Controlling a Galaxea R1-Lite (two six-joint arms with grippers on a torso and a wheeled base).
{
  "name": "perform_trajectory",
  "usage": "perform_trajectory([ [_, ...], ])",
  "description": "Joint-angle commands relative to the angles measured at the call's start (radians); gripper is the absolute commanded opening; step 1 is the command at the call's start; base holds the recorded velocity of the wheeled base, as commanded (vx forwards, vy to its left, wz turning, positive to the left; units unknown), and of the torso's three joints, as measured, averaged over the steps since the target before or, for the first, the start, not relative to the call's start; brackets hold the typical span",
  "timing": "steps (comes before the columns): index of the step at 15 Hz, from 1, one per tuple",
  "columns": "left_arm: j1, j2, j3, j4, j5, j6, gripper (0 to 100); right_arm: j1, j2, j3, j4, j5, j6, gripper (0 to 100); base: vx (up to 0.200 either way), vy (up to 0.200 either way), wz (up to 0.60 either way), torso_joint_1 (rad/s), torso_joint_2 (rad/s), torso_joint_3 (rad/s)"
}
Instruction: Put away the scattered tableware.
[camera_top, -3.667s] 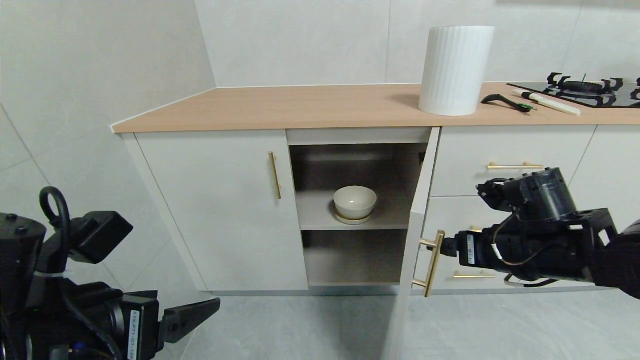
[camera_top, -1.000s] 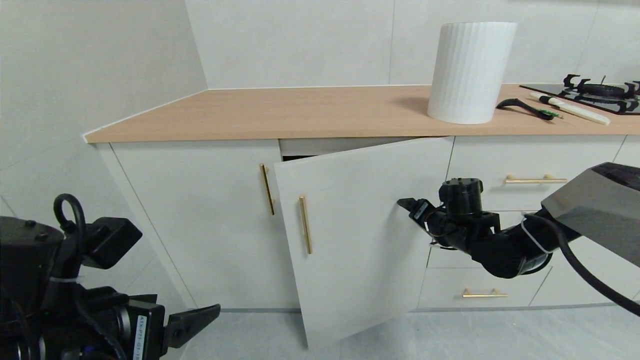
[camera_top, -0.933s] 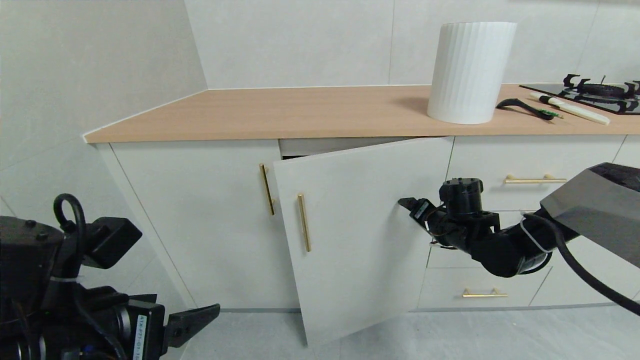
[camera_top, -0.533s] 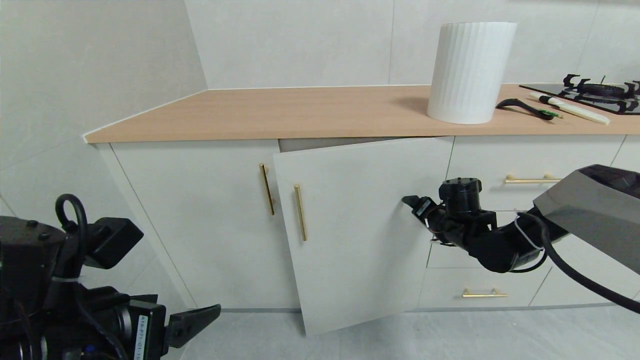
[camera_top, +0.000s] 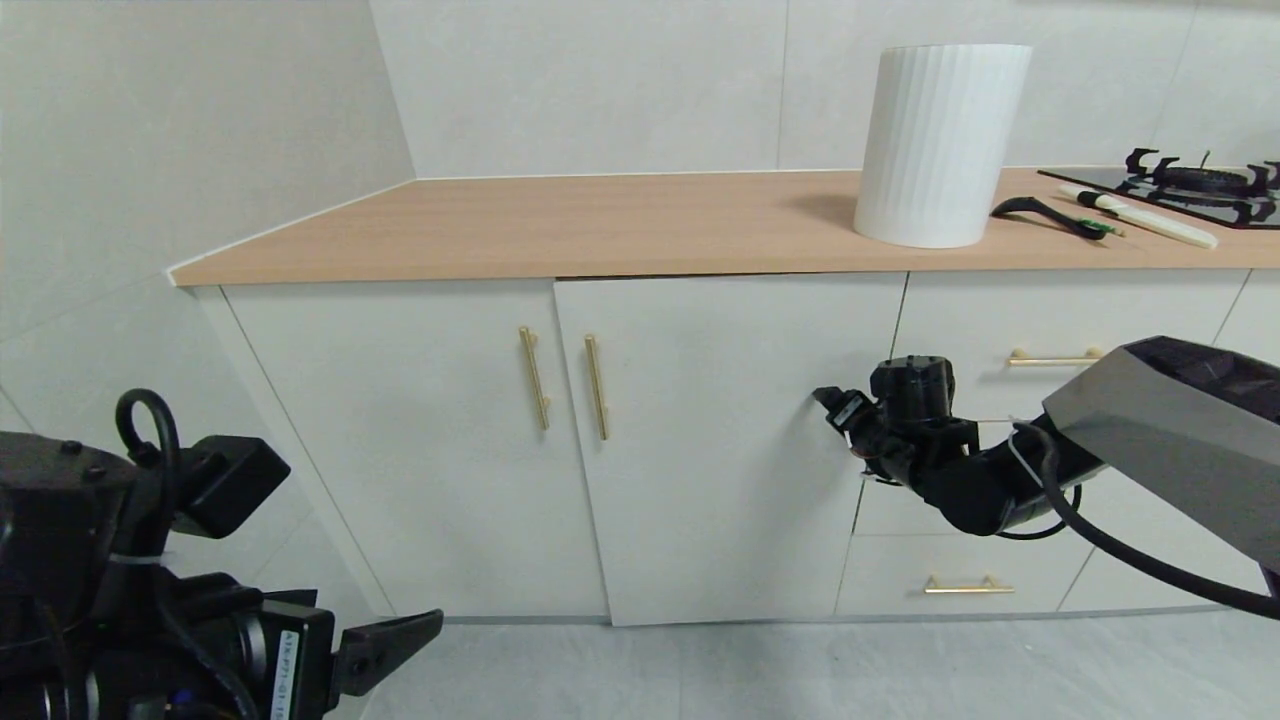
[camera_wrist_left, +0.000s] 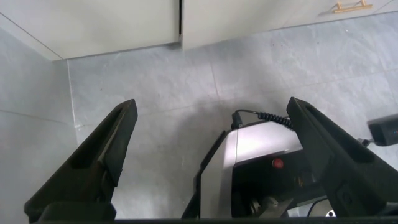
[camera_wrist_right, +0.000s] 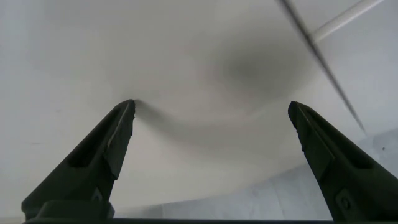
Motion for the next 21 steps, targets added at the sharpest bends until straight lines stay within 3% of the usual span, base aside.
perform_trajectory([
  [1,0.001,0.002,0.0,0.0,0.0,-0.001,100,-0.001,0.018,-0.009,0.0,-0.004,0.0,100,0.0,0.0,0.0,0.0,0.0,0.0],
  [9,0.0,0.001,0.001,0.0,0.0,-0.001,100,-0.012,0.011,-0.001,0.001,-0.01,-0.001,100,0.0,0.0,0.0,0.0,0.0,0.0],
  [12,0.0,0.002,0.004,0.0,0.0,0.001,100,0.004,-0.147,0.206,-0.01,0.181,-0.007,100,0.0,0.0,0.0,0.0,0.0,0.0],
  [15,0.0,-0.001,0.004,0.0,0.0,0.001,100,0.004,-0.338,0.419,-0.011,0.473,-0.136,100,0.0,0.0,0.0,0.0,0.0,0.0],
  [19,0.0,-0.031,0.003,0.0,0.0,-0.003,100,0.018,-0.459,0.511,-0.011,0.488,-0.297,100,0.0,0.0,0.0,0.0,0.0,0.0],
  [21,0.0,-0.099,0.004,-0.028,0.0,0.001,100,0.034,-0.561,0.542,-0.013,0.442,-0.316,100,0.0,0.0,0.0,0.0,0.0,0.0],
])
